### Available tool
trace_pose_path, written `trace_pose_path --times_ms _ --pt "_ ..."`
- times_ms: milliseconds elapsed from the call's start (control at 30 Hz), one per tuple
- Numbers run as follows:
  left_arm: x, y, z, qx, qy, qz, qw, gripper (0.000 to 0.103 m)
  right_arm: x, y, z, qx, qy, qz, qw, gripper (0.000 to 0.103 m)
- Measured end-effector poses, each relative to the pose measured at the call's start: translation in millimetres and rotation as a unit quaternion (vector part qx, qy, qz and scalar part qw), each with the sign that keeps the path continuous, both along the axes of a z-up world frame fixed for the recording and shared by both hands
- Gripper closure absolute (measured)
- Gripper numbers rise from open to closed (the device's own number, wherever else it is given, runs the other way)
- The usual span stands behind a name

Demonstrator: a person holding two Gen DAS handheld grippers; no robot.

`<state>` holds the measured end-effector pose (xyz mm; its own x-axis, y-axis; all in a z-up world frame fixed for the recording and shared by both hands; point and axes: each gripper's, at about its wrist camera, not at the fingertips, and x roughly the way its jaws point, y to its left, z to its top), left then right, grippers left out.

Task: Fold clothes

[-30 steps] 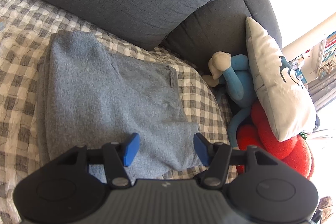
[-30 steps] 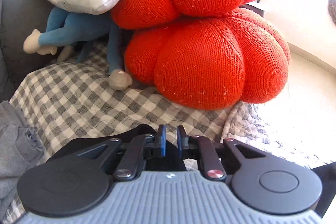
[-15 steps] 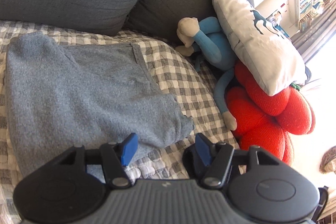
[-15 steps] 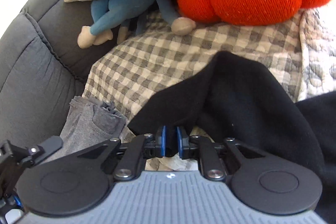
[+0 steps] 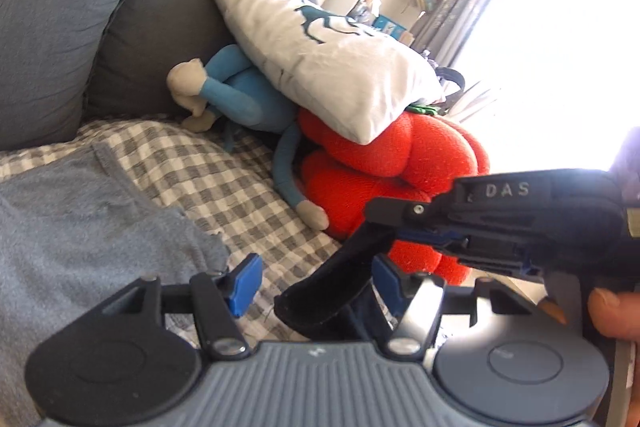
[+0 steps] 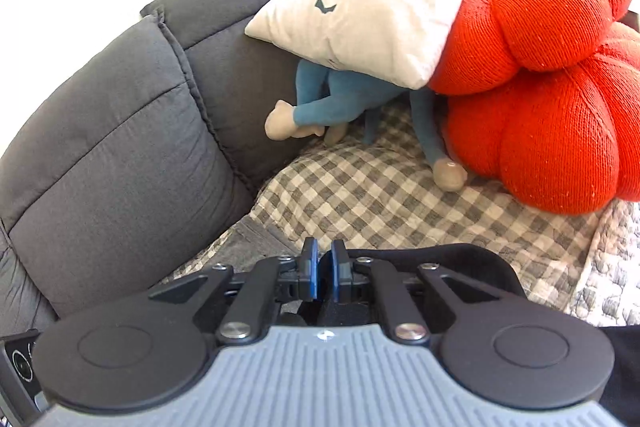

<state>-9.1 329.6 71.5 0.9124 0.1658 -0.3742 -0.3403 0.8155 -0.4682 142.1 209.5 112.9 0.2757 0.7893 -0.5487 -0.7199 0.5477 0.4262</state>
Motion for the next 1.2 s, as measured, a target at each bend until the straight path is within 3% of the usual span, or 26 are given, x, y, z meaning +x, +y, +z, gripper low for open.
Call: trace_pose_path --times_ms 133,233,267,300,333,400,500,533,567,733,900,933,1000,1067,1100,1133,1200 --pt "6.9 -15.8 3.7 0.075 0.015 -0.002 0.9971 0.032 -12.1 6.5 10.9 0.001 -0.013 0.031 0.999 0.094" --pt "12.2 -13.1 0.6 0.070 0.020 0.004 0.9973 0.037 -22.1 13.0 14.8 0.002 -0.020 0.051 0.998 0.094" --pt "14.3 -10.2 -0.9 0.063 0.025 0.005 0.9977 0.047 -24.6 14.3 15.9 0.004 -0.021 0.056 0.998 0.093" --pt "16.7 -5.8 -2.9 0.054 0.033 0.004 0.9979 0.083 -25.5 14.7 17.1 0.006 -0.025 0.056 0.998 0.093" --pt "17.8 0.3 -5.3 0.040 0.038 0.006 0.9984 0.099 -26.4 15.1 18.2 0.008 -0.028 0.055 0.998 0.093" --pt "15.5 17.4 -10.7 -0.003 0.036 0.017 0.9992 0.099 -28.1 14.6 20.4 0.012 -0.038 0.051 0.998 0.093" --pt "3.7 51.2 -16.0 -0.079 0.005 0.045 0.9958 0.099 -31.8 -5.0 22.0 0.000 -0.083 0.008 0.997 0.075" --pt "-0.5 60.8 -17.7 -0.101 -0.005 0.052 0.9935 0.099 -35.1 -15.0 20.0 -0.004 -0.095 0.001 0.995 0.050" --pt "-5.0 69.0 -19.5 -0.121 -0.015 0.055 0.9910 0.099 -40.5 -27.2 15.0 -0.013 -0.114 -0.005 0.993 0.033" --pt "-11.4 87.2 -31.7 -0.177 -0.017 0.068 0.9816 0.099 -73.2 -81.5 -50.7 -0.142 -0.200 0.023 0.969 0.032" --pt "-7.7 89.9 -37.7 -0.205 -0.011 0.074 0.9758 0.099 -86.5 -109.6 -111.0 -0.248 -0.264 0.016 0.932 0.032" --pt "-7.7 89.1 -35.5 -0.200 -0.011 0.079 0.9766 0.099 -83.1 -109.9 -117.3 -0.256 -0.262 0.017 0.930 0.032" --pt "-7.1 87.8 -31.5 -0.191 -0.014 0.083 0.9780 0.099 -74.0 -107.8 -128.1 -0.269 -0.250 0.020 0.930 0.045" --pt "-6.6 89.9 -29.6 -0.191 -0.019 0.087 0.9776 0.099 -66.7 -106.7 -130.8 -0.261 -0.232 0.022 0.937 0.073" --pt "-6.2 92.3 -29.4 -0.194 -0.020 0.090 0.9767 0.099 -64.9 -105.8 -129.1 -0.263 -0.228 0.014 0.937 0.079" --pt "-5.5 94.7 -29.7 -0.199 -0.022 0.092 0.9755 0.099 -64.0 -106.5 -125.9 -0.265 -0.223 0.006 0.938 0.097" --pt "-3.8 98.5 -31.5 -0.210 -0.025 0.094 0.9729 0.099 -62.8 -108.9 -118.5 -0.262 -0.211 -0.009 0.942 0.097"
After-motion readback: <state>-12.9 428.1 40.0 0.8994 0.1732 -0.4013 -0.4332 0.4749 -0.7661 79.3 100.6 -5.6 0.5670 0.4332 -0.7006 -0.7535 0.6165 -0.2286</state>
